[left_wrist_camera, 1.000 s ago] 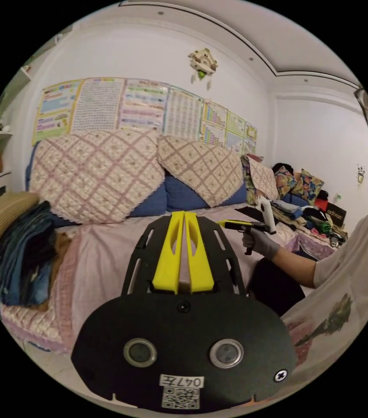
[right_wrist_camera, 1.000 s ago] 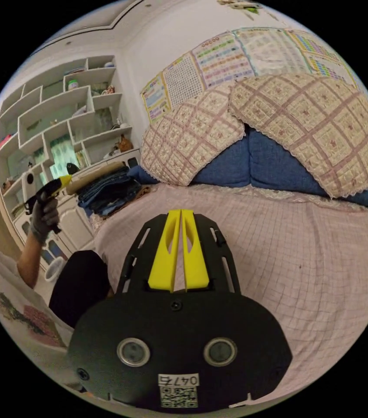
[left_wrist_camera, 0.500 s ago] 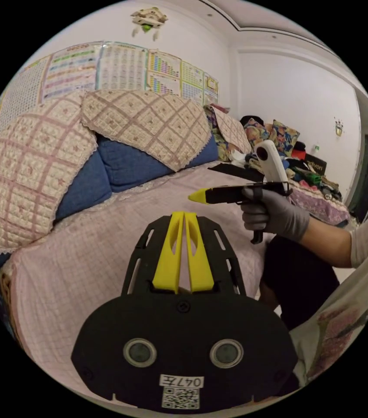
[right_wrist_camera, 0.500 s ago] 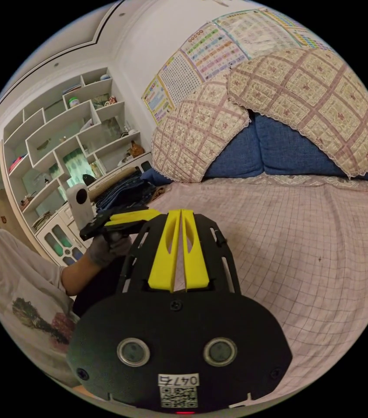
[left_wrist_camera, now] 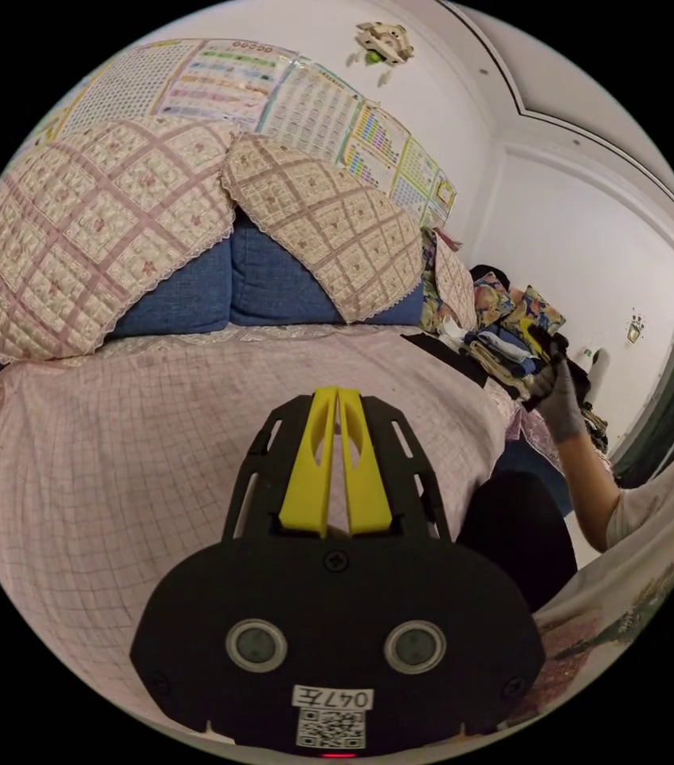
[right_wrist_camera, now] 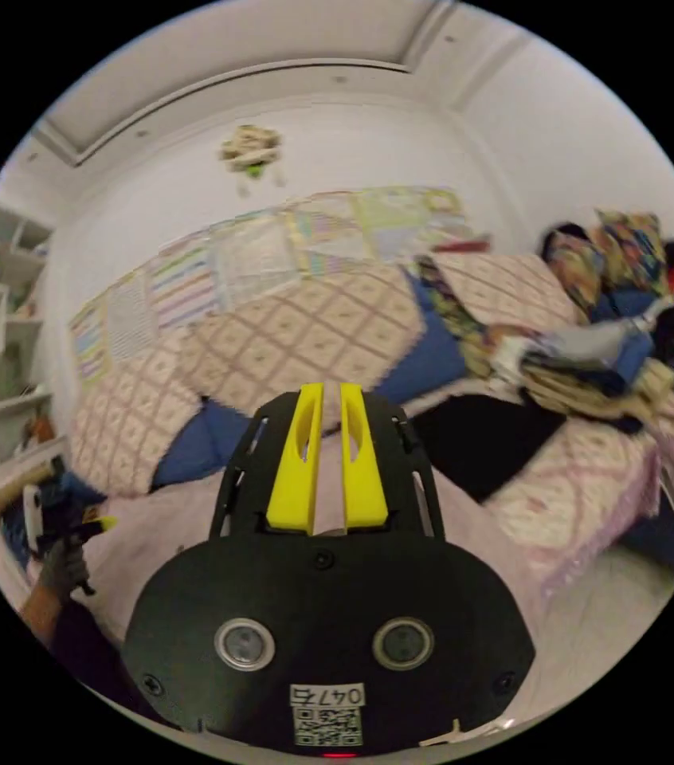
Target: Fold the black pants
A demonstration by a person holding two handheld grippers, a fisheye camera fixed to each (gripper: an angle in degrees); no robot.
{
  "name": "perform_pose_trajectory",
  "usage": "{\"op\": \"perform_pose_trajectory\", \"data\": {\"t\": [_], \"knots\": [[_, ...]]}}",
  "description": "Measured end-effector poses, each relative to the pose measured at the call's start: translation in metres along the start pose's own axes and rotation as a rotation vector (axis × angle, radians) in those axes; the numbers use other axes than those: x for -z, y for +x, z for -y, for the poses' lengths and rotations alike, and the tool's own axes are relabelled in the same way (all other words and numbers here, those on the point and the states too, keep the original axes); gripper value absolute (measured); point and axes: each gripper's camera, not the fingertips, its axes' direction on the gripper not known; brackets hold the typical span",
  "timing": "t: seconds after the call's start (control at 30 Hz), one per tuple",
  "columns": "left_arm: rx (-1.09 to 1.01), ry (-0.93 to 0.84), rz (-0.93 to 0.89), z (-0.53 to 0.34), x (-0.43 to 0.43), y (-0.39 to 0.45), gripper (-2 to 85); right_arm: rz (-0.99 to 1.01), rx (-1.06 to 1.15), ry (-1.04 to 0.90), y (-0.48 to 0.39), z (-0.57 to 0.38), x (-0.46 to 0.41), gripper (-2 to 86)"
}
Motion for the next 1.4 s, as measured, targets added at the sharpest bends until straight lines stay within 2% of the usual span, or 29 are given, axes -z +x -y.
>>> {"op": "perform_pose_trajectory", "data": {"t": [0.07, 0.1, 0.17, 0.3, 0.4, 0.63, 0.73, 1.0, 1.07, 1.27, 1.4], "knots": [[-0.01, -0.021, -0.014, 0.006, -0.013, 0.004, -1.0, -0.07, -0.108, -0.145, 0.075, 0.012, -0.026, 2.6], [-0.022, -0.034, -0.019, 0.01, -0.022, 0.007, -1.0, -0.066, -0.202, -0.273, 0.118, 0.015, -0.047, 4.9], [-0.041, -0.049, -0.006, 0.014, -0.033, 0.015, -1.0, 0.007, -0.364, -0.381, 0.168, 0.017, -0.071, 7.2], [-0.072, -0.096, 0.04, 0.016, -0.058, 0.031, -1.0, 0.074, -0.575, -0.395, 0.222, 0.026, -0.101, 5.1], [-0.073, -0.123, 0.041, 0.019, -0.073, 0.038, -1.0, 0.074, -0.653, -0.412, 0.237, 0.041, -0.114, 4.4], [-0.097, -0.126, 0.028, 0.036, -0.086, 0.05, -1.0, 0.061, -0.66, -0.465, 0.235, 0.078, -0.125, 2.2], [-0.1, -0.125, 0.022, 0.042, -0.085, 0.053, -1.0, 0.05, -0.63, -0.489, 0.224, 0.102, -0.132, 0.5], [-0.066, -0.114, 0.016, 0.057, -0.072, 0.055, 0.1, 0.236, -0.397, -0.226, 0.125, 0.248, -0.097, -0.9], [-0.064, -0.083, 0.016, 0.061, -0.063, 0.06, 2.5, 0.316, -0.316, -0.198, 0.086, 0.271, -0.077, -0.9], [-0.149, -0.056, 0.033, 0.074, -0.033, 0.112, 19.3, 0.592, -0.106, -0.15, -0.046, 0.284, 0.021, -0.8], [-0.207, -0.007, -0.137, 0.086, 0.0, 0.163, 26.9, 0.84, -0.016, -0.187, -0.129, 0.258, 0.09, -0.8]]}}
